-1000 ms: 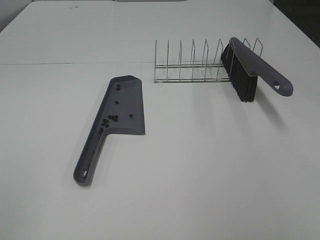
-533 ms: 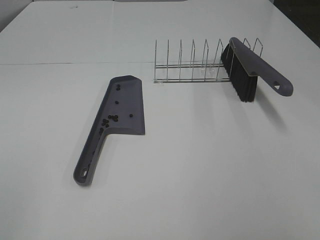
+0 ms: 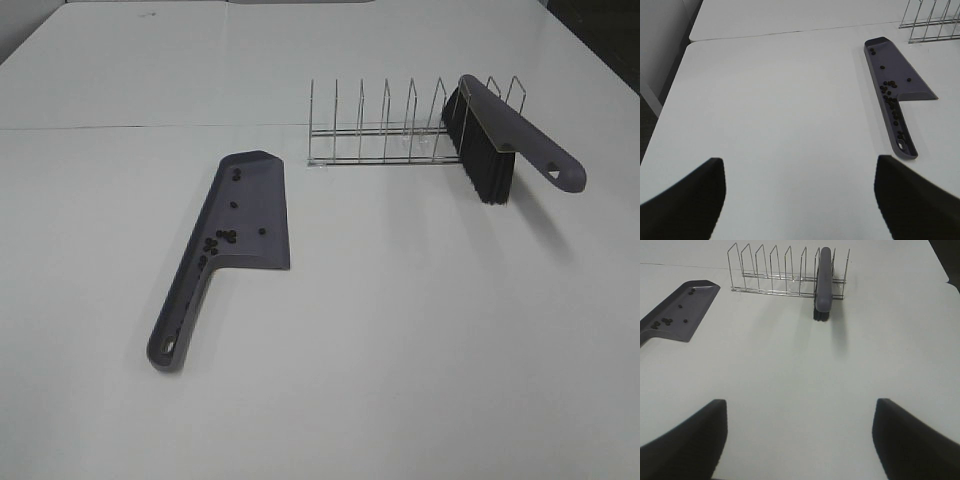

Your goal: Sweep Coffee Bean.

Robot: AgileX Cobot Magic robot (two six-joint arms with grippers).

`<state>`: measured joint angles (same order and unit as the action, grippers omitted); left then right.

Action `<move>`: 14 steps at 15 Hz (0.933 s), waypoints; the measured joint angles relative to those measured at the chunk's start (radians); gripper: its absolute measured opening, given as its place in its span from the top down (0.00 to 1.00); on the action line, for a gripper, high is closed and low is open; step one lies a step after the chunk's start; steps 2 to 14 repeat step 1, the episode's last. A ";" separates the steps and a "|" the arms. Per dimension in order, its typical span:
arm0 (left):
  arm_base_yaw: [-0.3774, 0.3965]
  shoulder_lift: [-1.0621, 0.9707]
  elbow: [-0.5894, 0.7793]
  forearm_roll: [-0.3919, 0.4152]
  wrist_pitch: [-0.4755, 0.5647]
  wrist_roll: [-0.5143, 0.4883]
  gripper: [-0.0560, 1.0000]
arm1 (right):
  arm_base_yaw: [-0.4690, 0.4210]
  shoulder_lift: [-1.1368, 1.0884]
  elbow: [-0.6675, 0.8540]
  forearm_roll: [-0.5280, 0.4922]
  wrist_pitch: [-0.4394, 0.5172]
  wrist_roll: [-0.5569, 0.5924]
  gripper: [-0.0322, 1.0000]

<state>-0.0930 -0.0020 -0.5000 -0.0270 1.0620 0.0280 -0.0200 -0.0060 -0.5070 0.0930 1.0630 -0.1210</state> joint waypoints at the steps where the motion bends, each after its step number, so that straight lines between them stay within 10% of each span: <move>1: 0.000 0.000 0.000 0.000 0.000 0.000 0.24 | 0.000 0.000 0.000 0.000 0.000 0.000 0.31; 14: 0.000 0.000 0.000 0.000 0.000 0.000 0.24 | 0.000 0.000 0.000 0.000 0.000 0.000 0.31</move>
